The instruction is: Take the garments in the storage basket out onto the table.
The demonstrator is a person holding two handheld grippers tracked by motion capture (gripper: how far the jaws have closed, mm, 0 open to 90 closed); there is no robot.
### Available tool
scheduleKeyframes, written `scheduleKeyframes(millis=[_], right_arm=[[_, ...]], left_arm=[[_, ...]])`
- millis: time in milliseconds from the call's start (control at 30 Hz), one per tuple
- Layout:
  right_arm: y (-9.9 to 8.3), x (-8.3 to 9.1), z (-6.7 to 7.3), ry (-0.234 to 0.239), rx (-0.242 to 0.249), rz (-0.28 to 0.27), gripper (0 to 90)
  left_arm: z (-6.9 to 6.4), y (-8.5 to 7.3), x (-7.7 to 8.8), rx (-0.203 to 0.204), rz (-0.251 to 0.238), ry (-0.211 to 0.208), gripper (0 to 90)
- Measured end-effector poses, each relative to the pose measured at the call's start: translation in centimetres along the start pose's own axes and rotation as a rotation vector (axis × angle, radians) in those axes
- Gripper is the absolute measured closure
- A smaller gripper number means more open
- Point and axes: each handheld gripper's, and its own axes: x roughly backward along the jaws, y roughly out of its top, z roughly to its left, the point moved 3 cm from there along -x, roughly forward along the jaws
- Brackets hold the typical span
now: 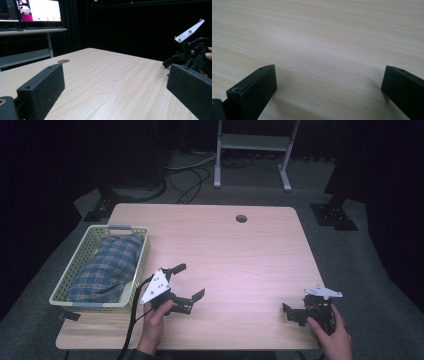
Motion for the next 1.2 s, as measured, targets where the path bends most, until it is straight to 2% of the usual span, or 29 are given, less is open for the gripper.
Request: scheduleKeyframes(millis=[867,1200], right_arm=[[0.0,0.0,0.0,0.0,0.0,0.0,0.0],[0.0,0.0,0.0,0.0,0.0,0.0,0.0]], left_arm=[[0.3,2.5,0.1,-0.002,-0.003,0.003,0.7],[0.3,3.5,0.2,-0.005,0.0,-0.01,0.6]])
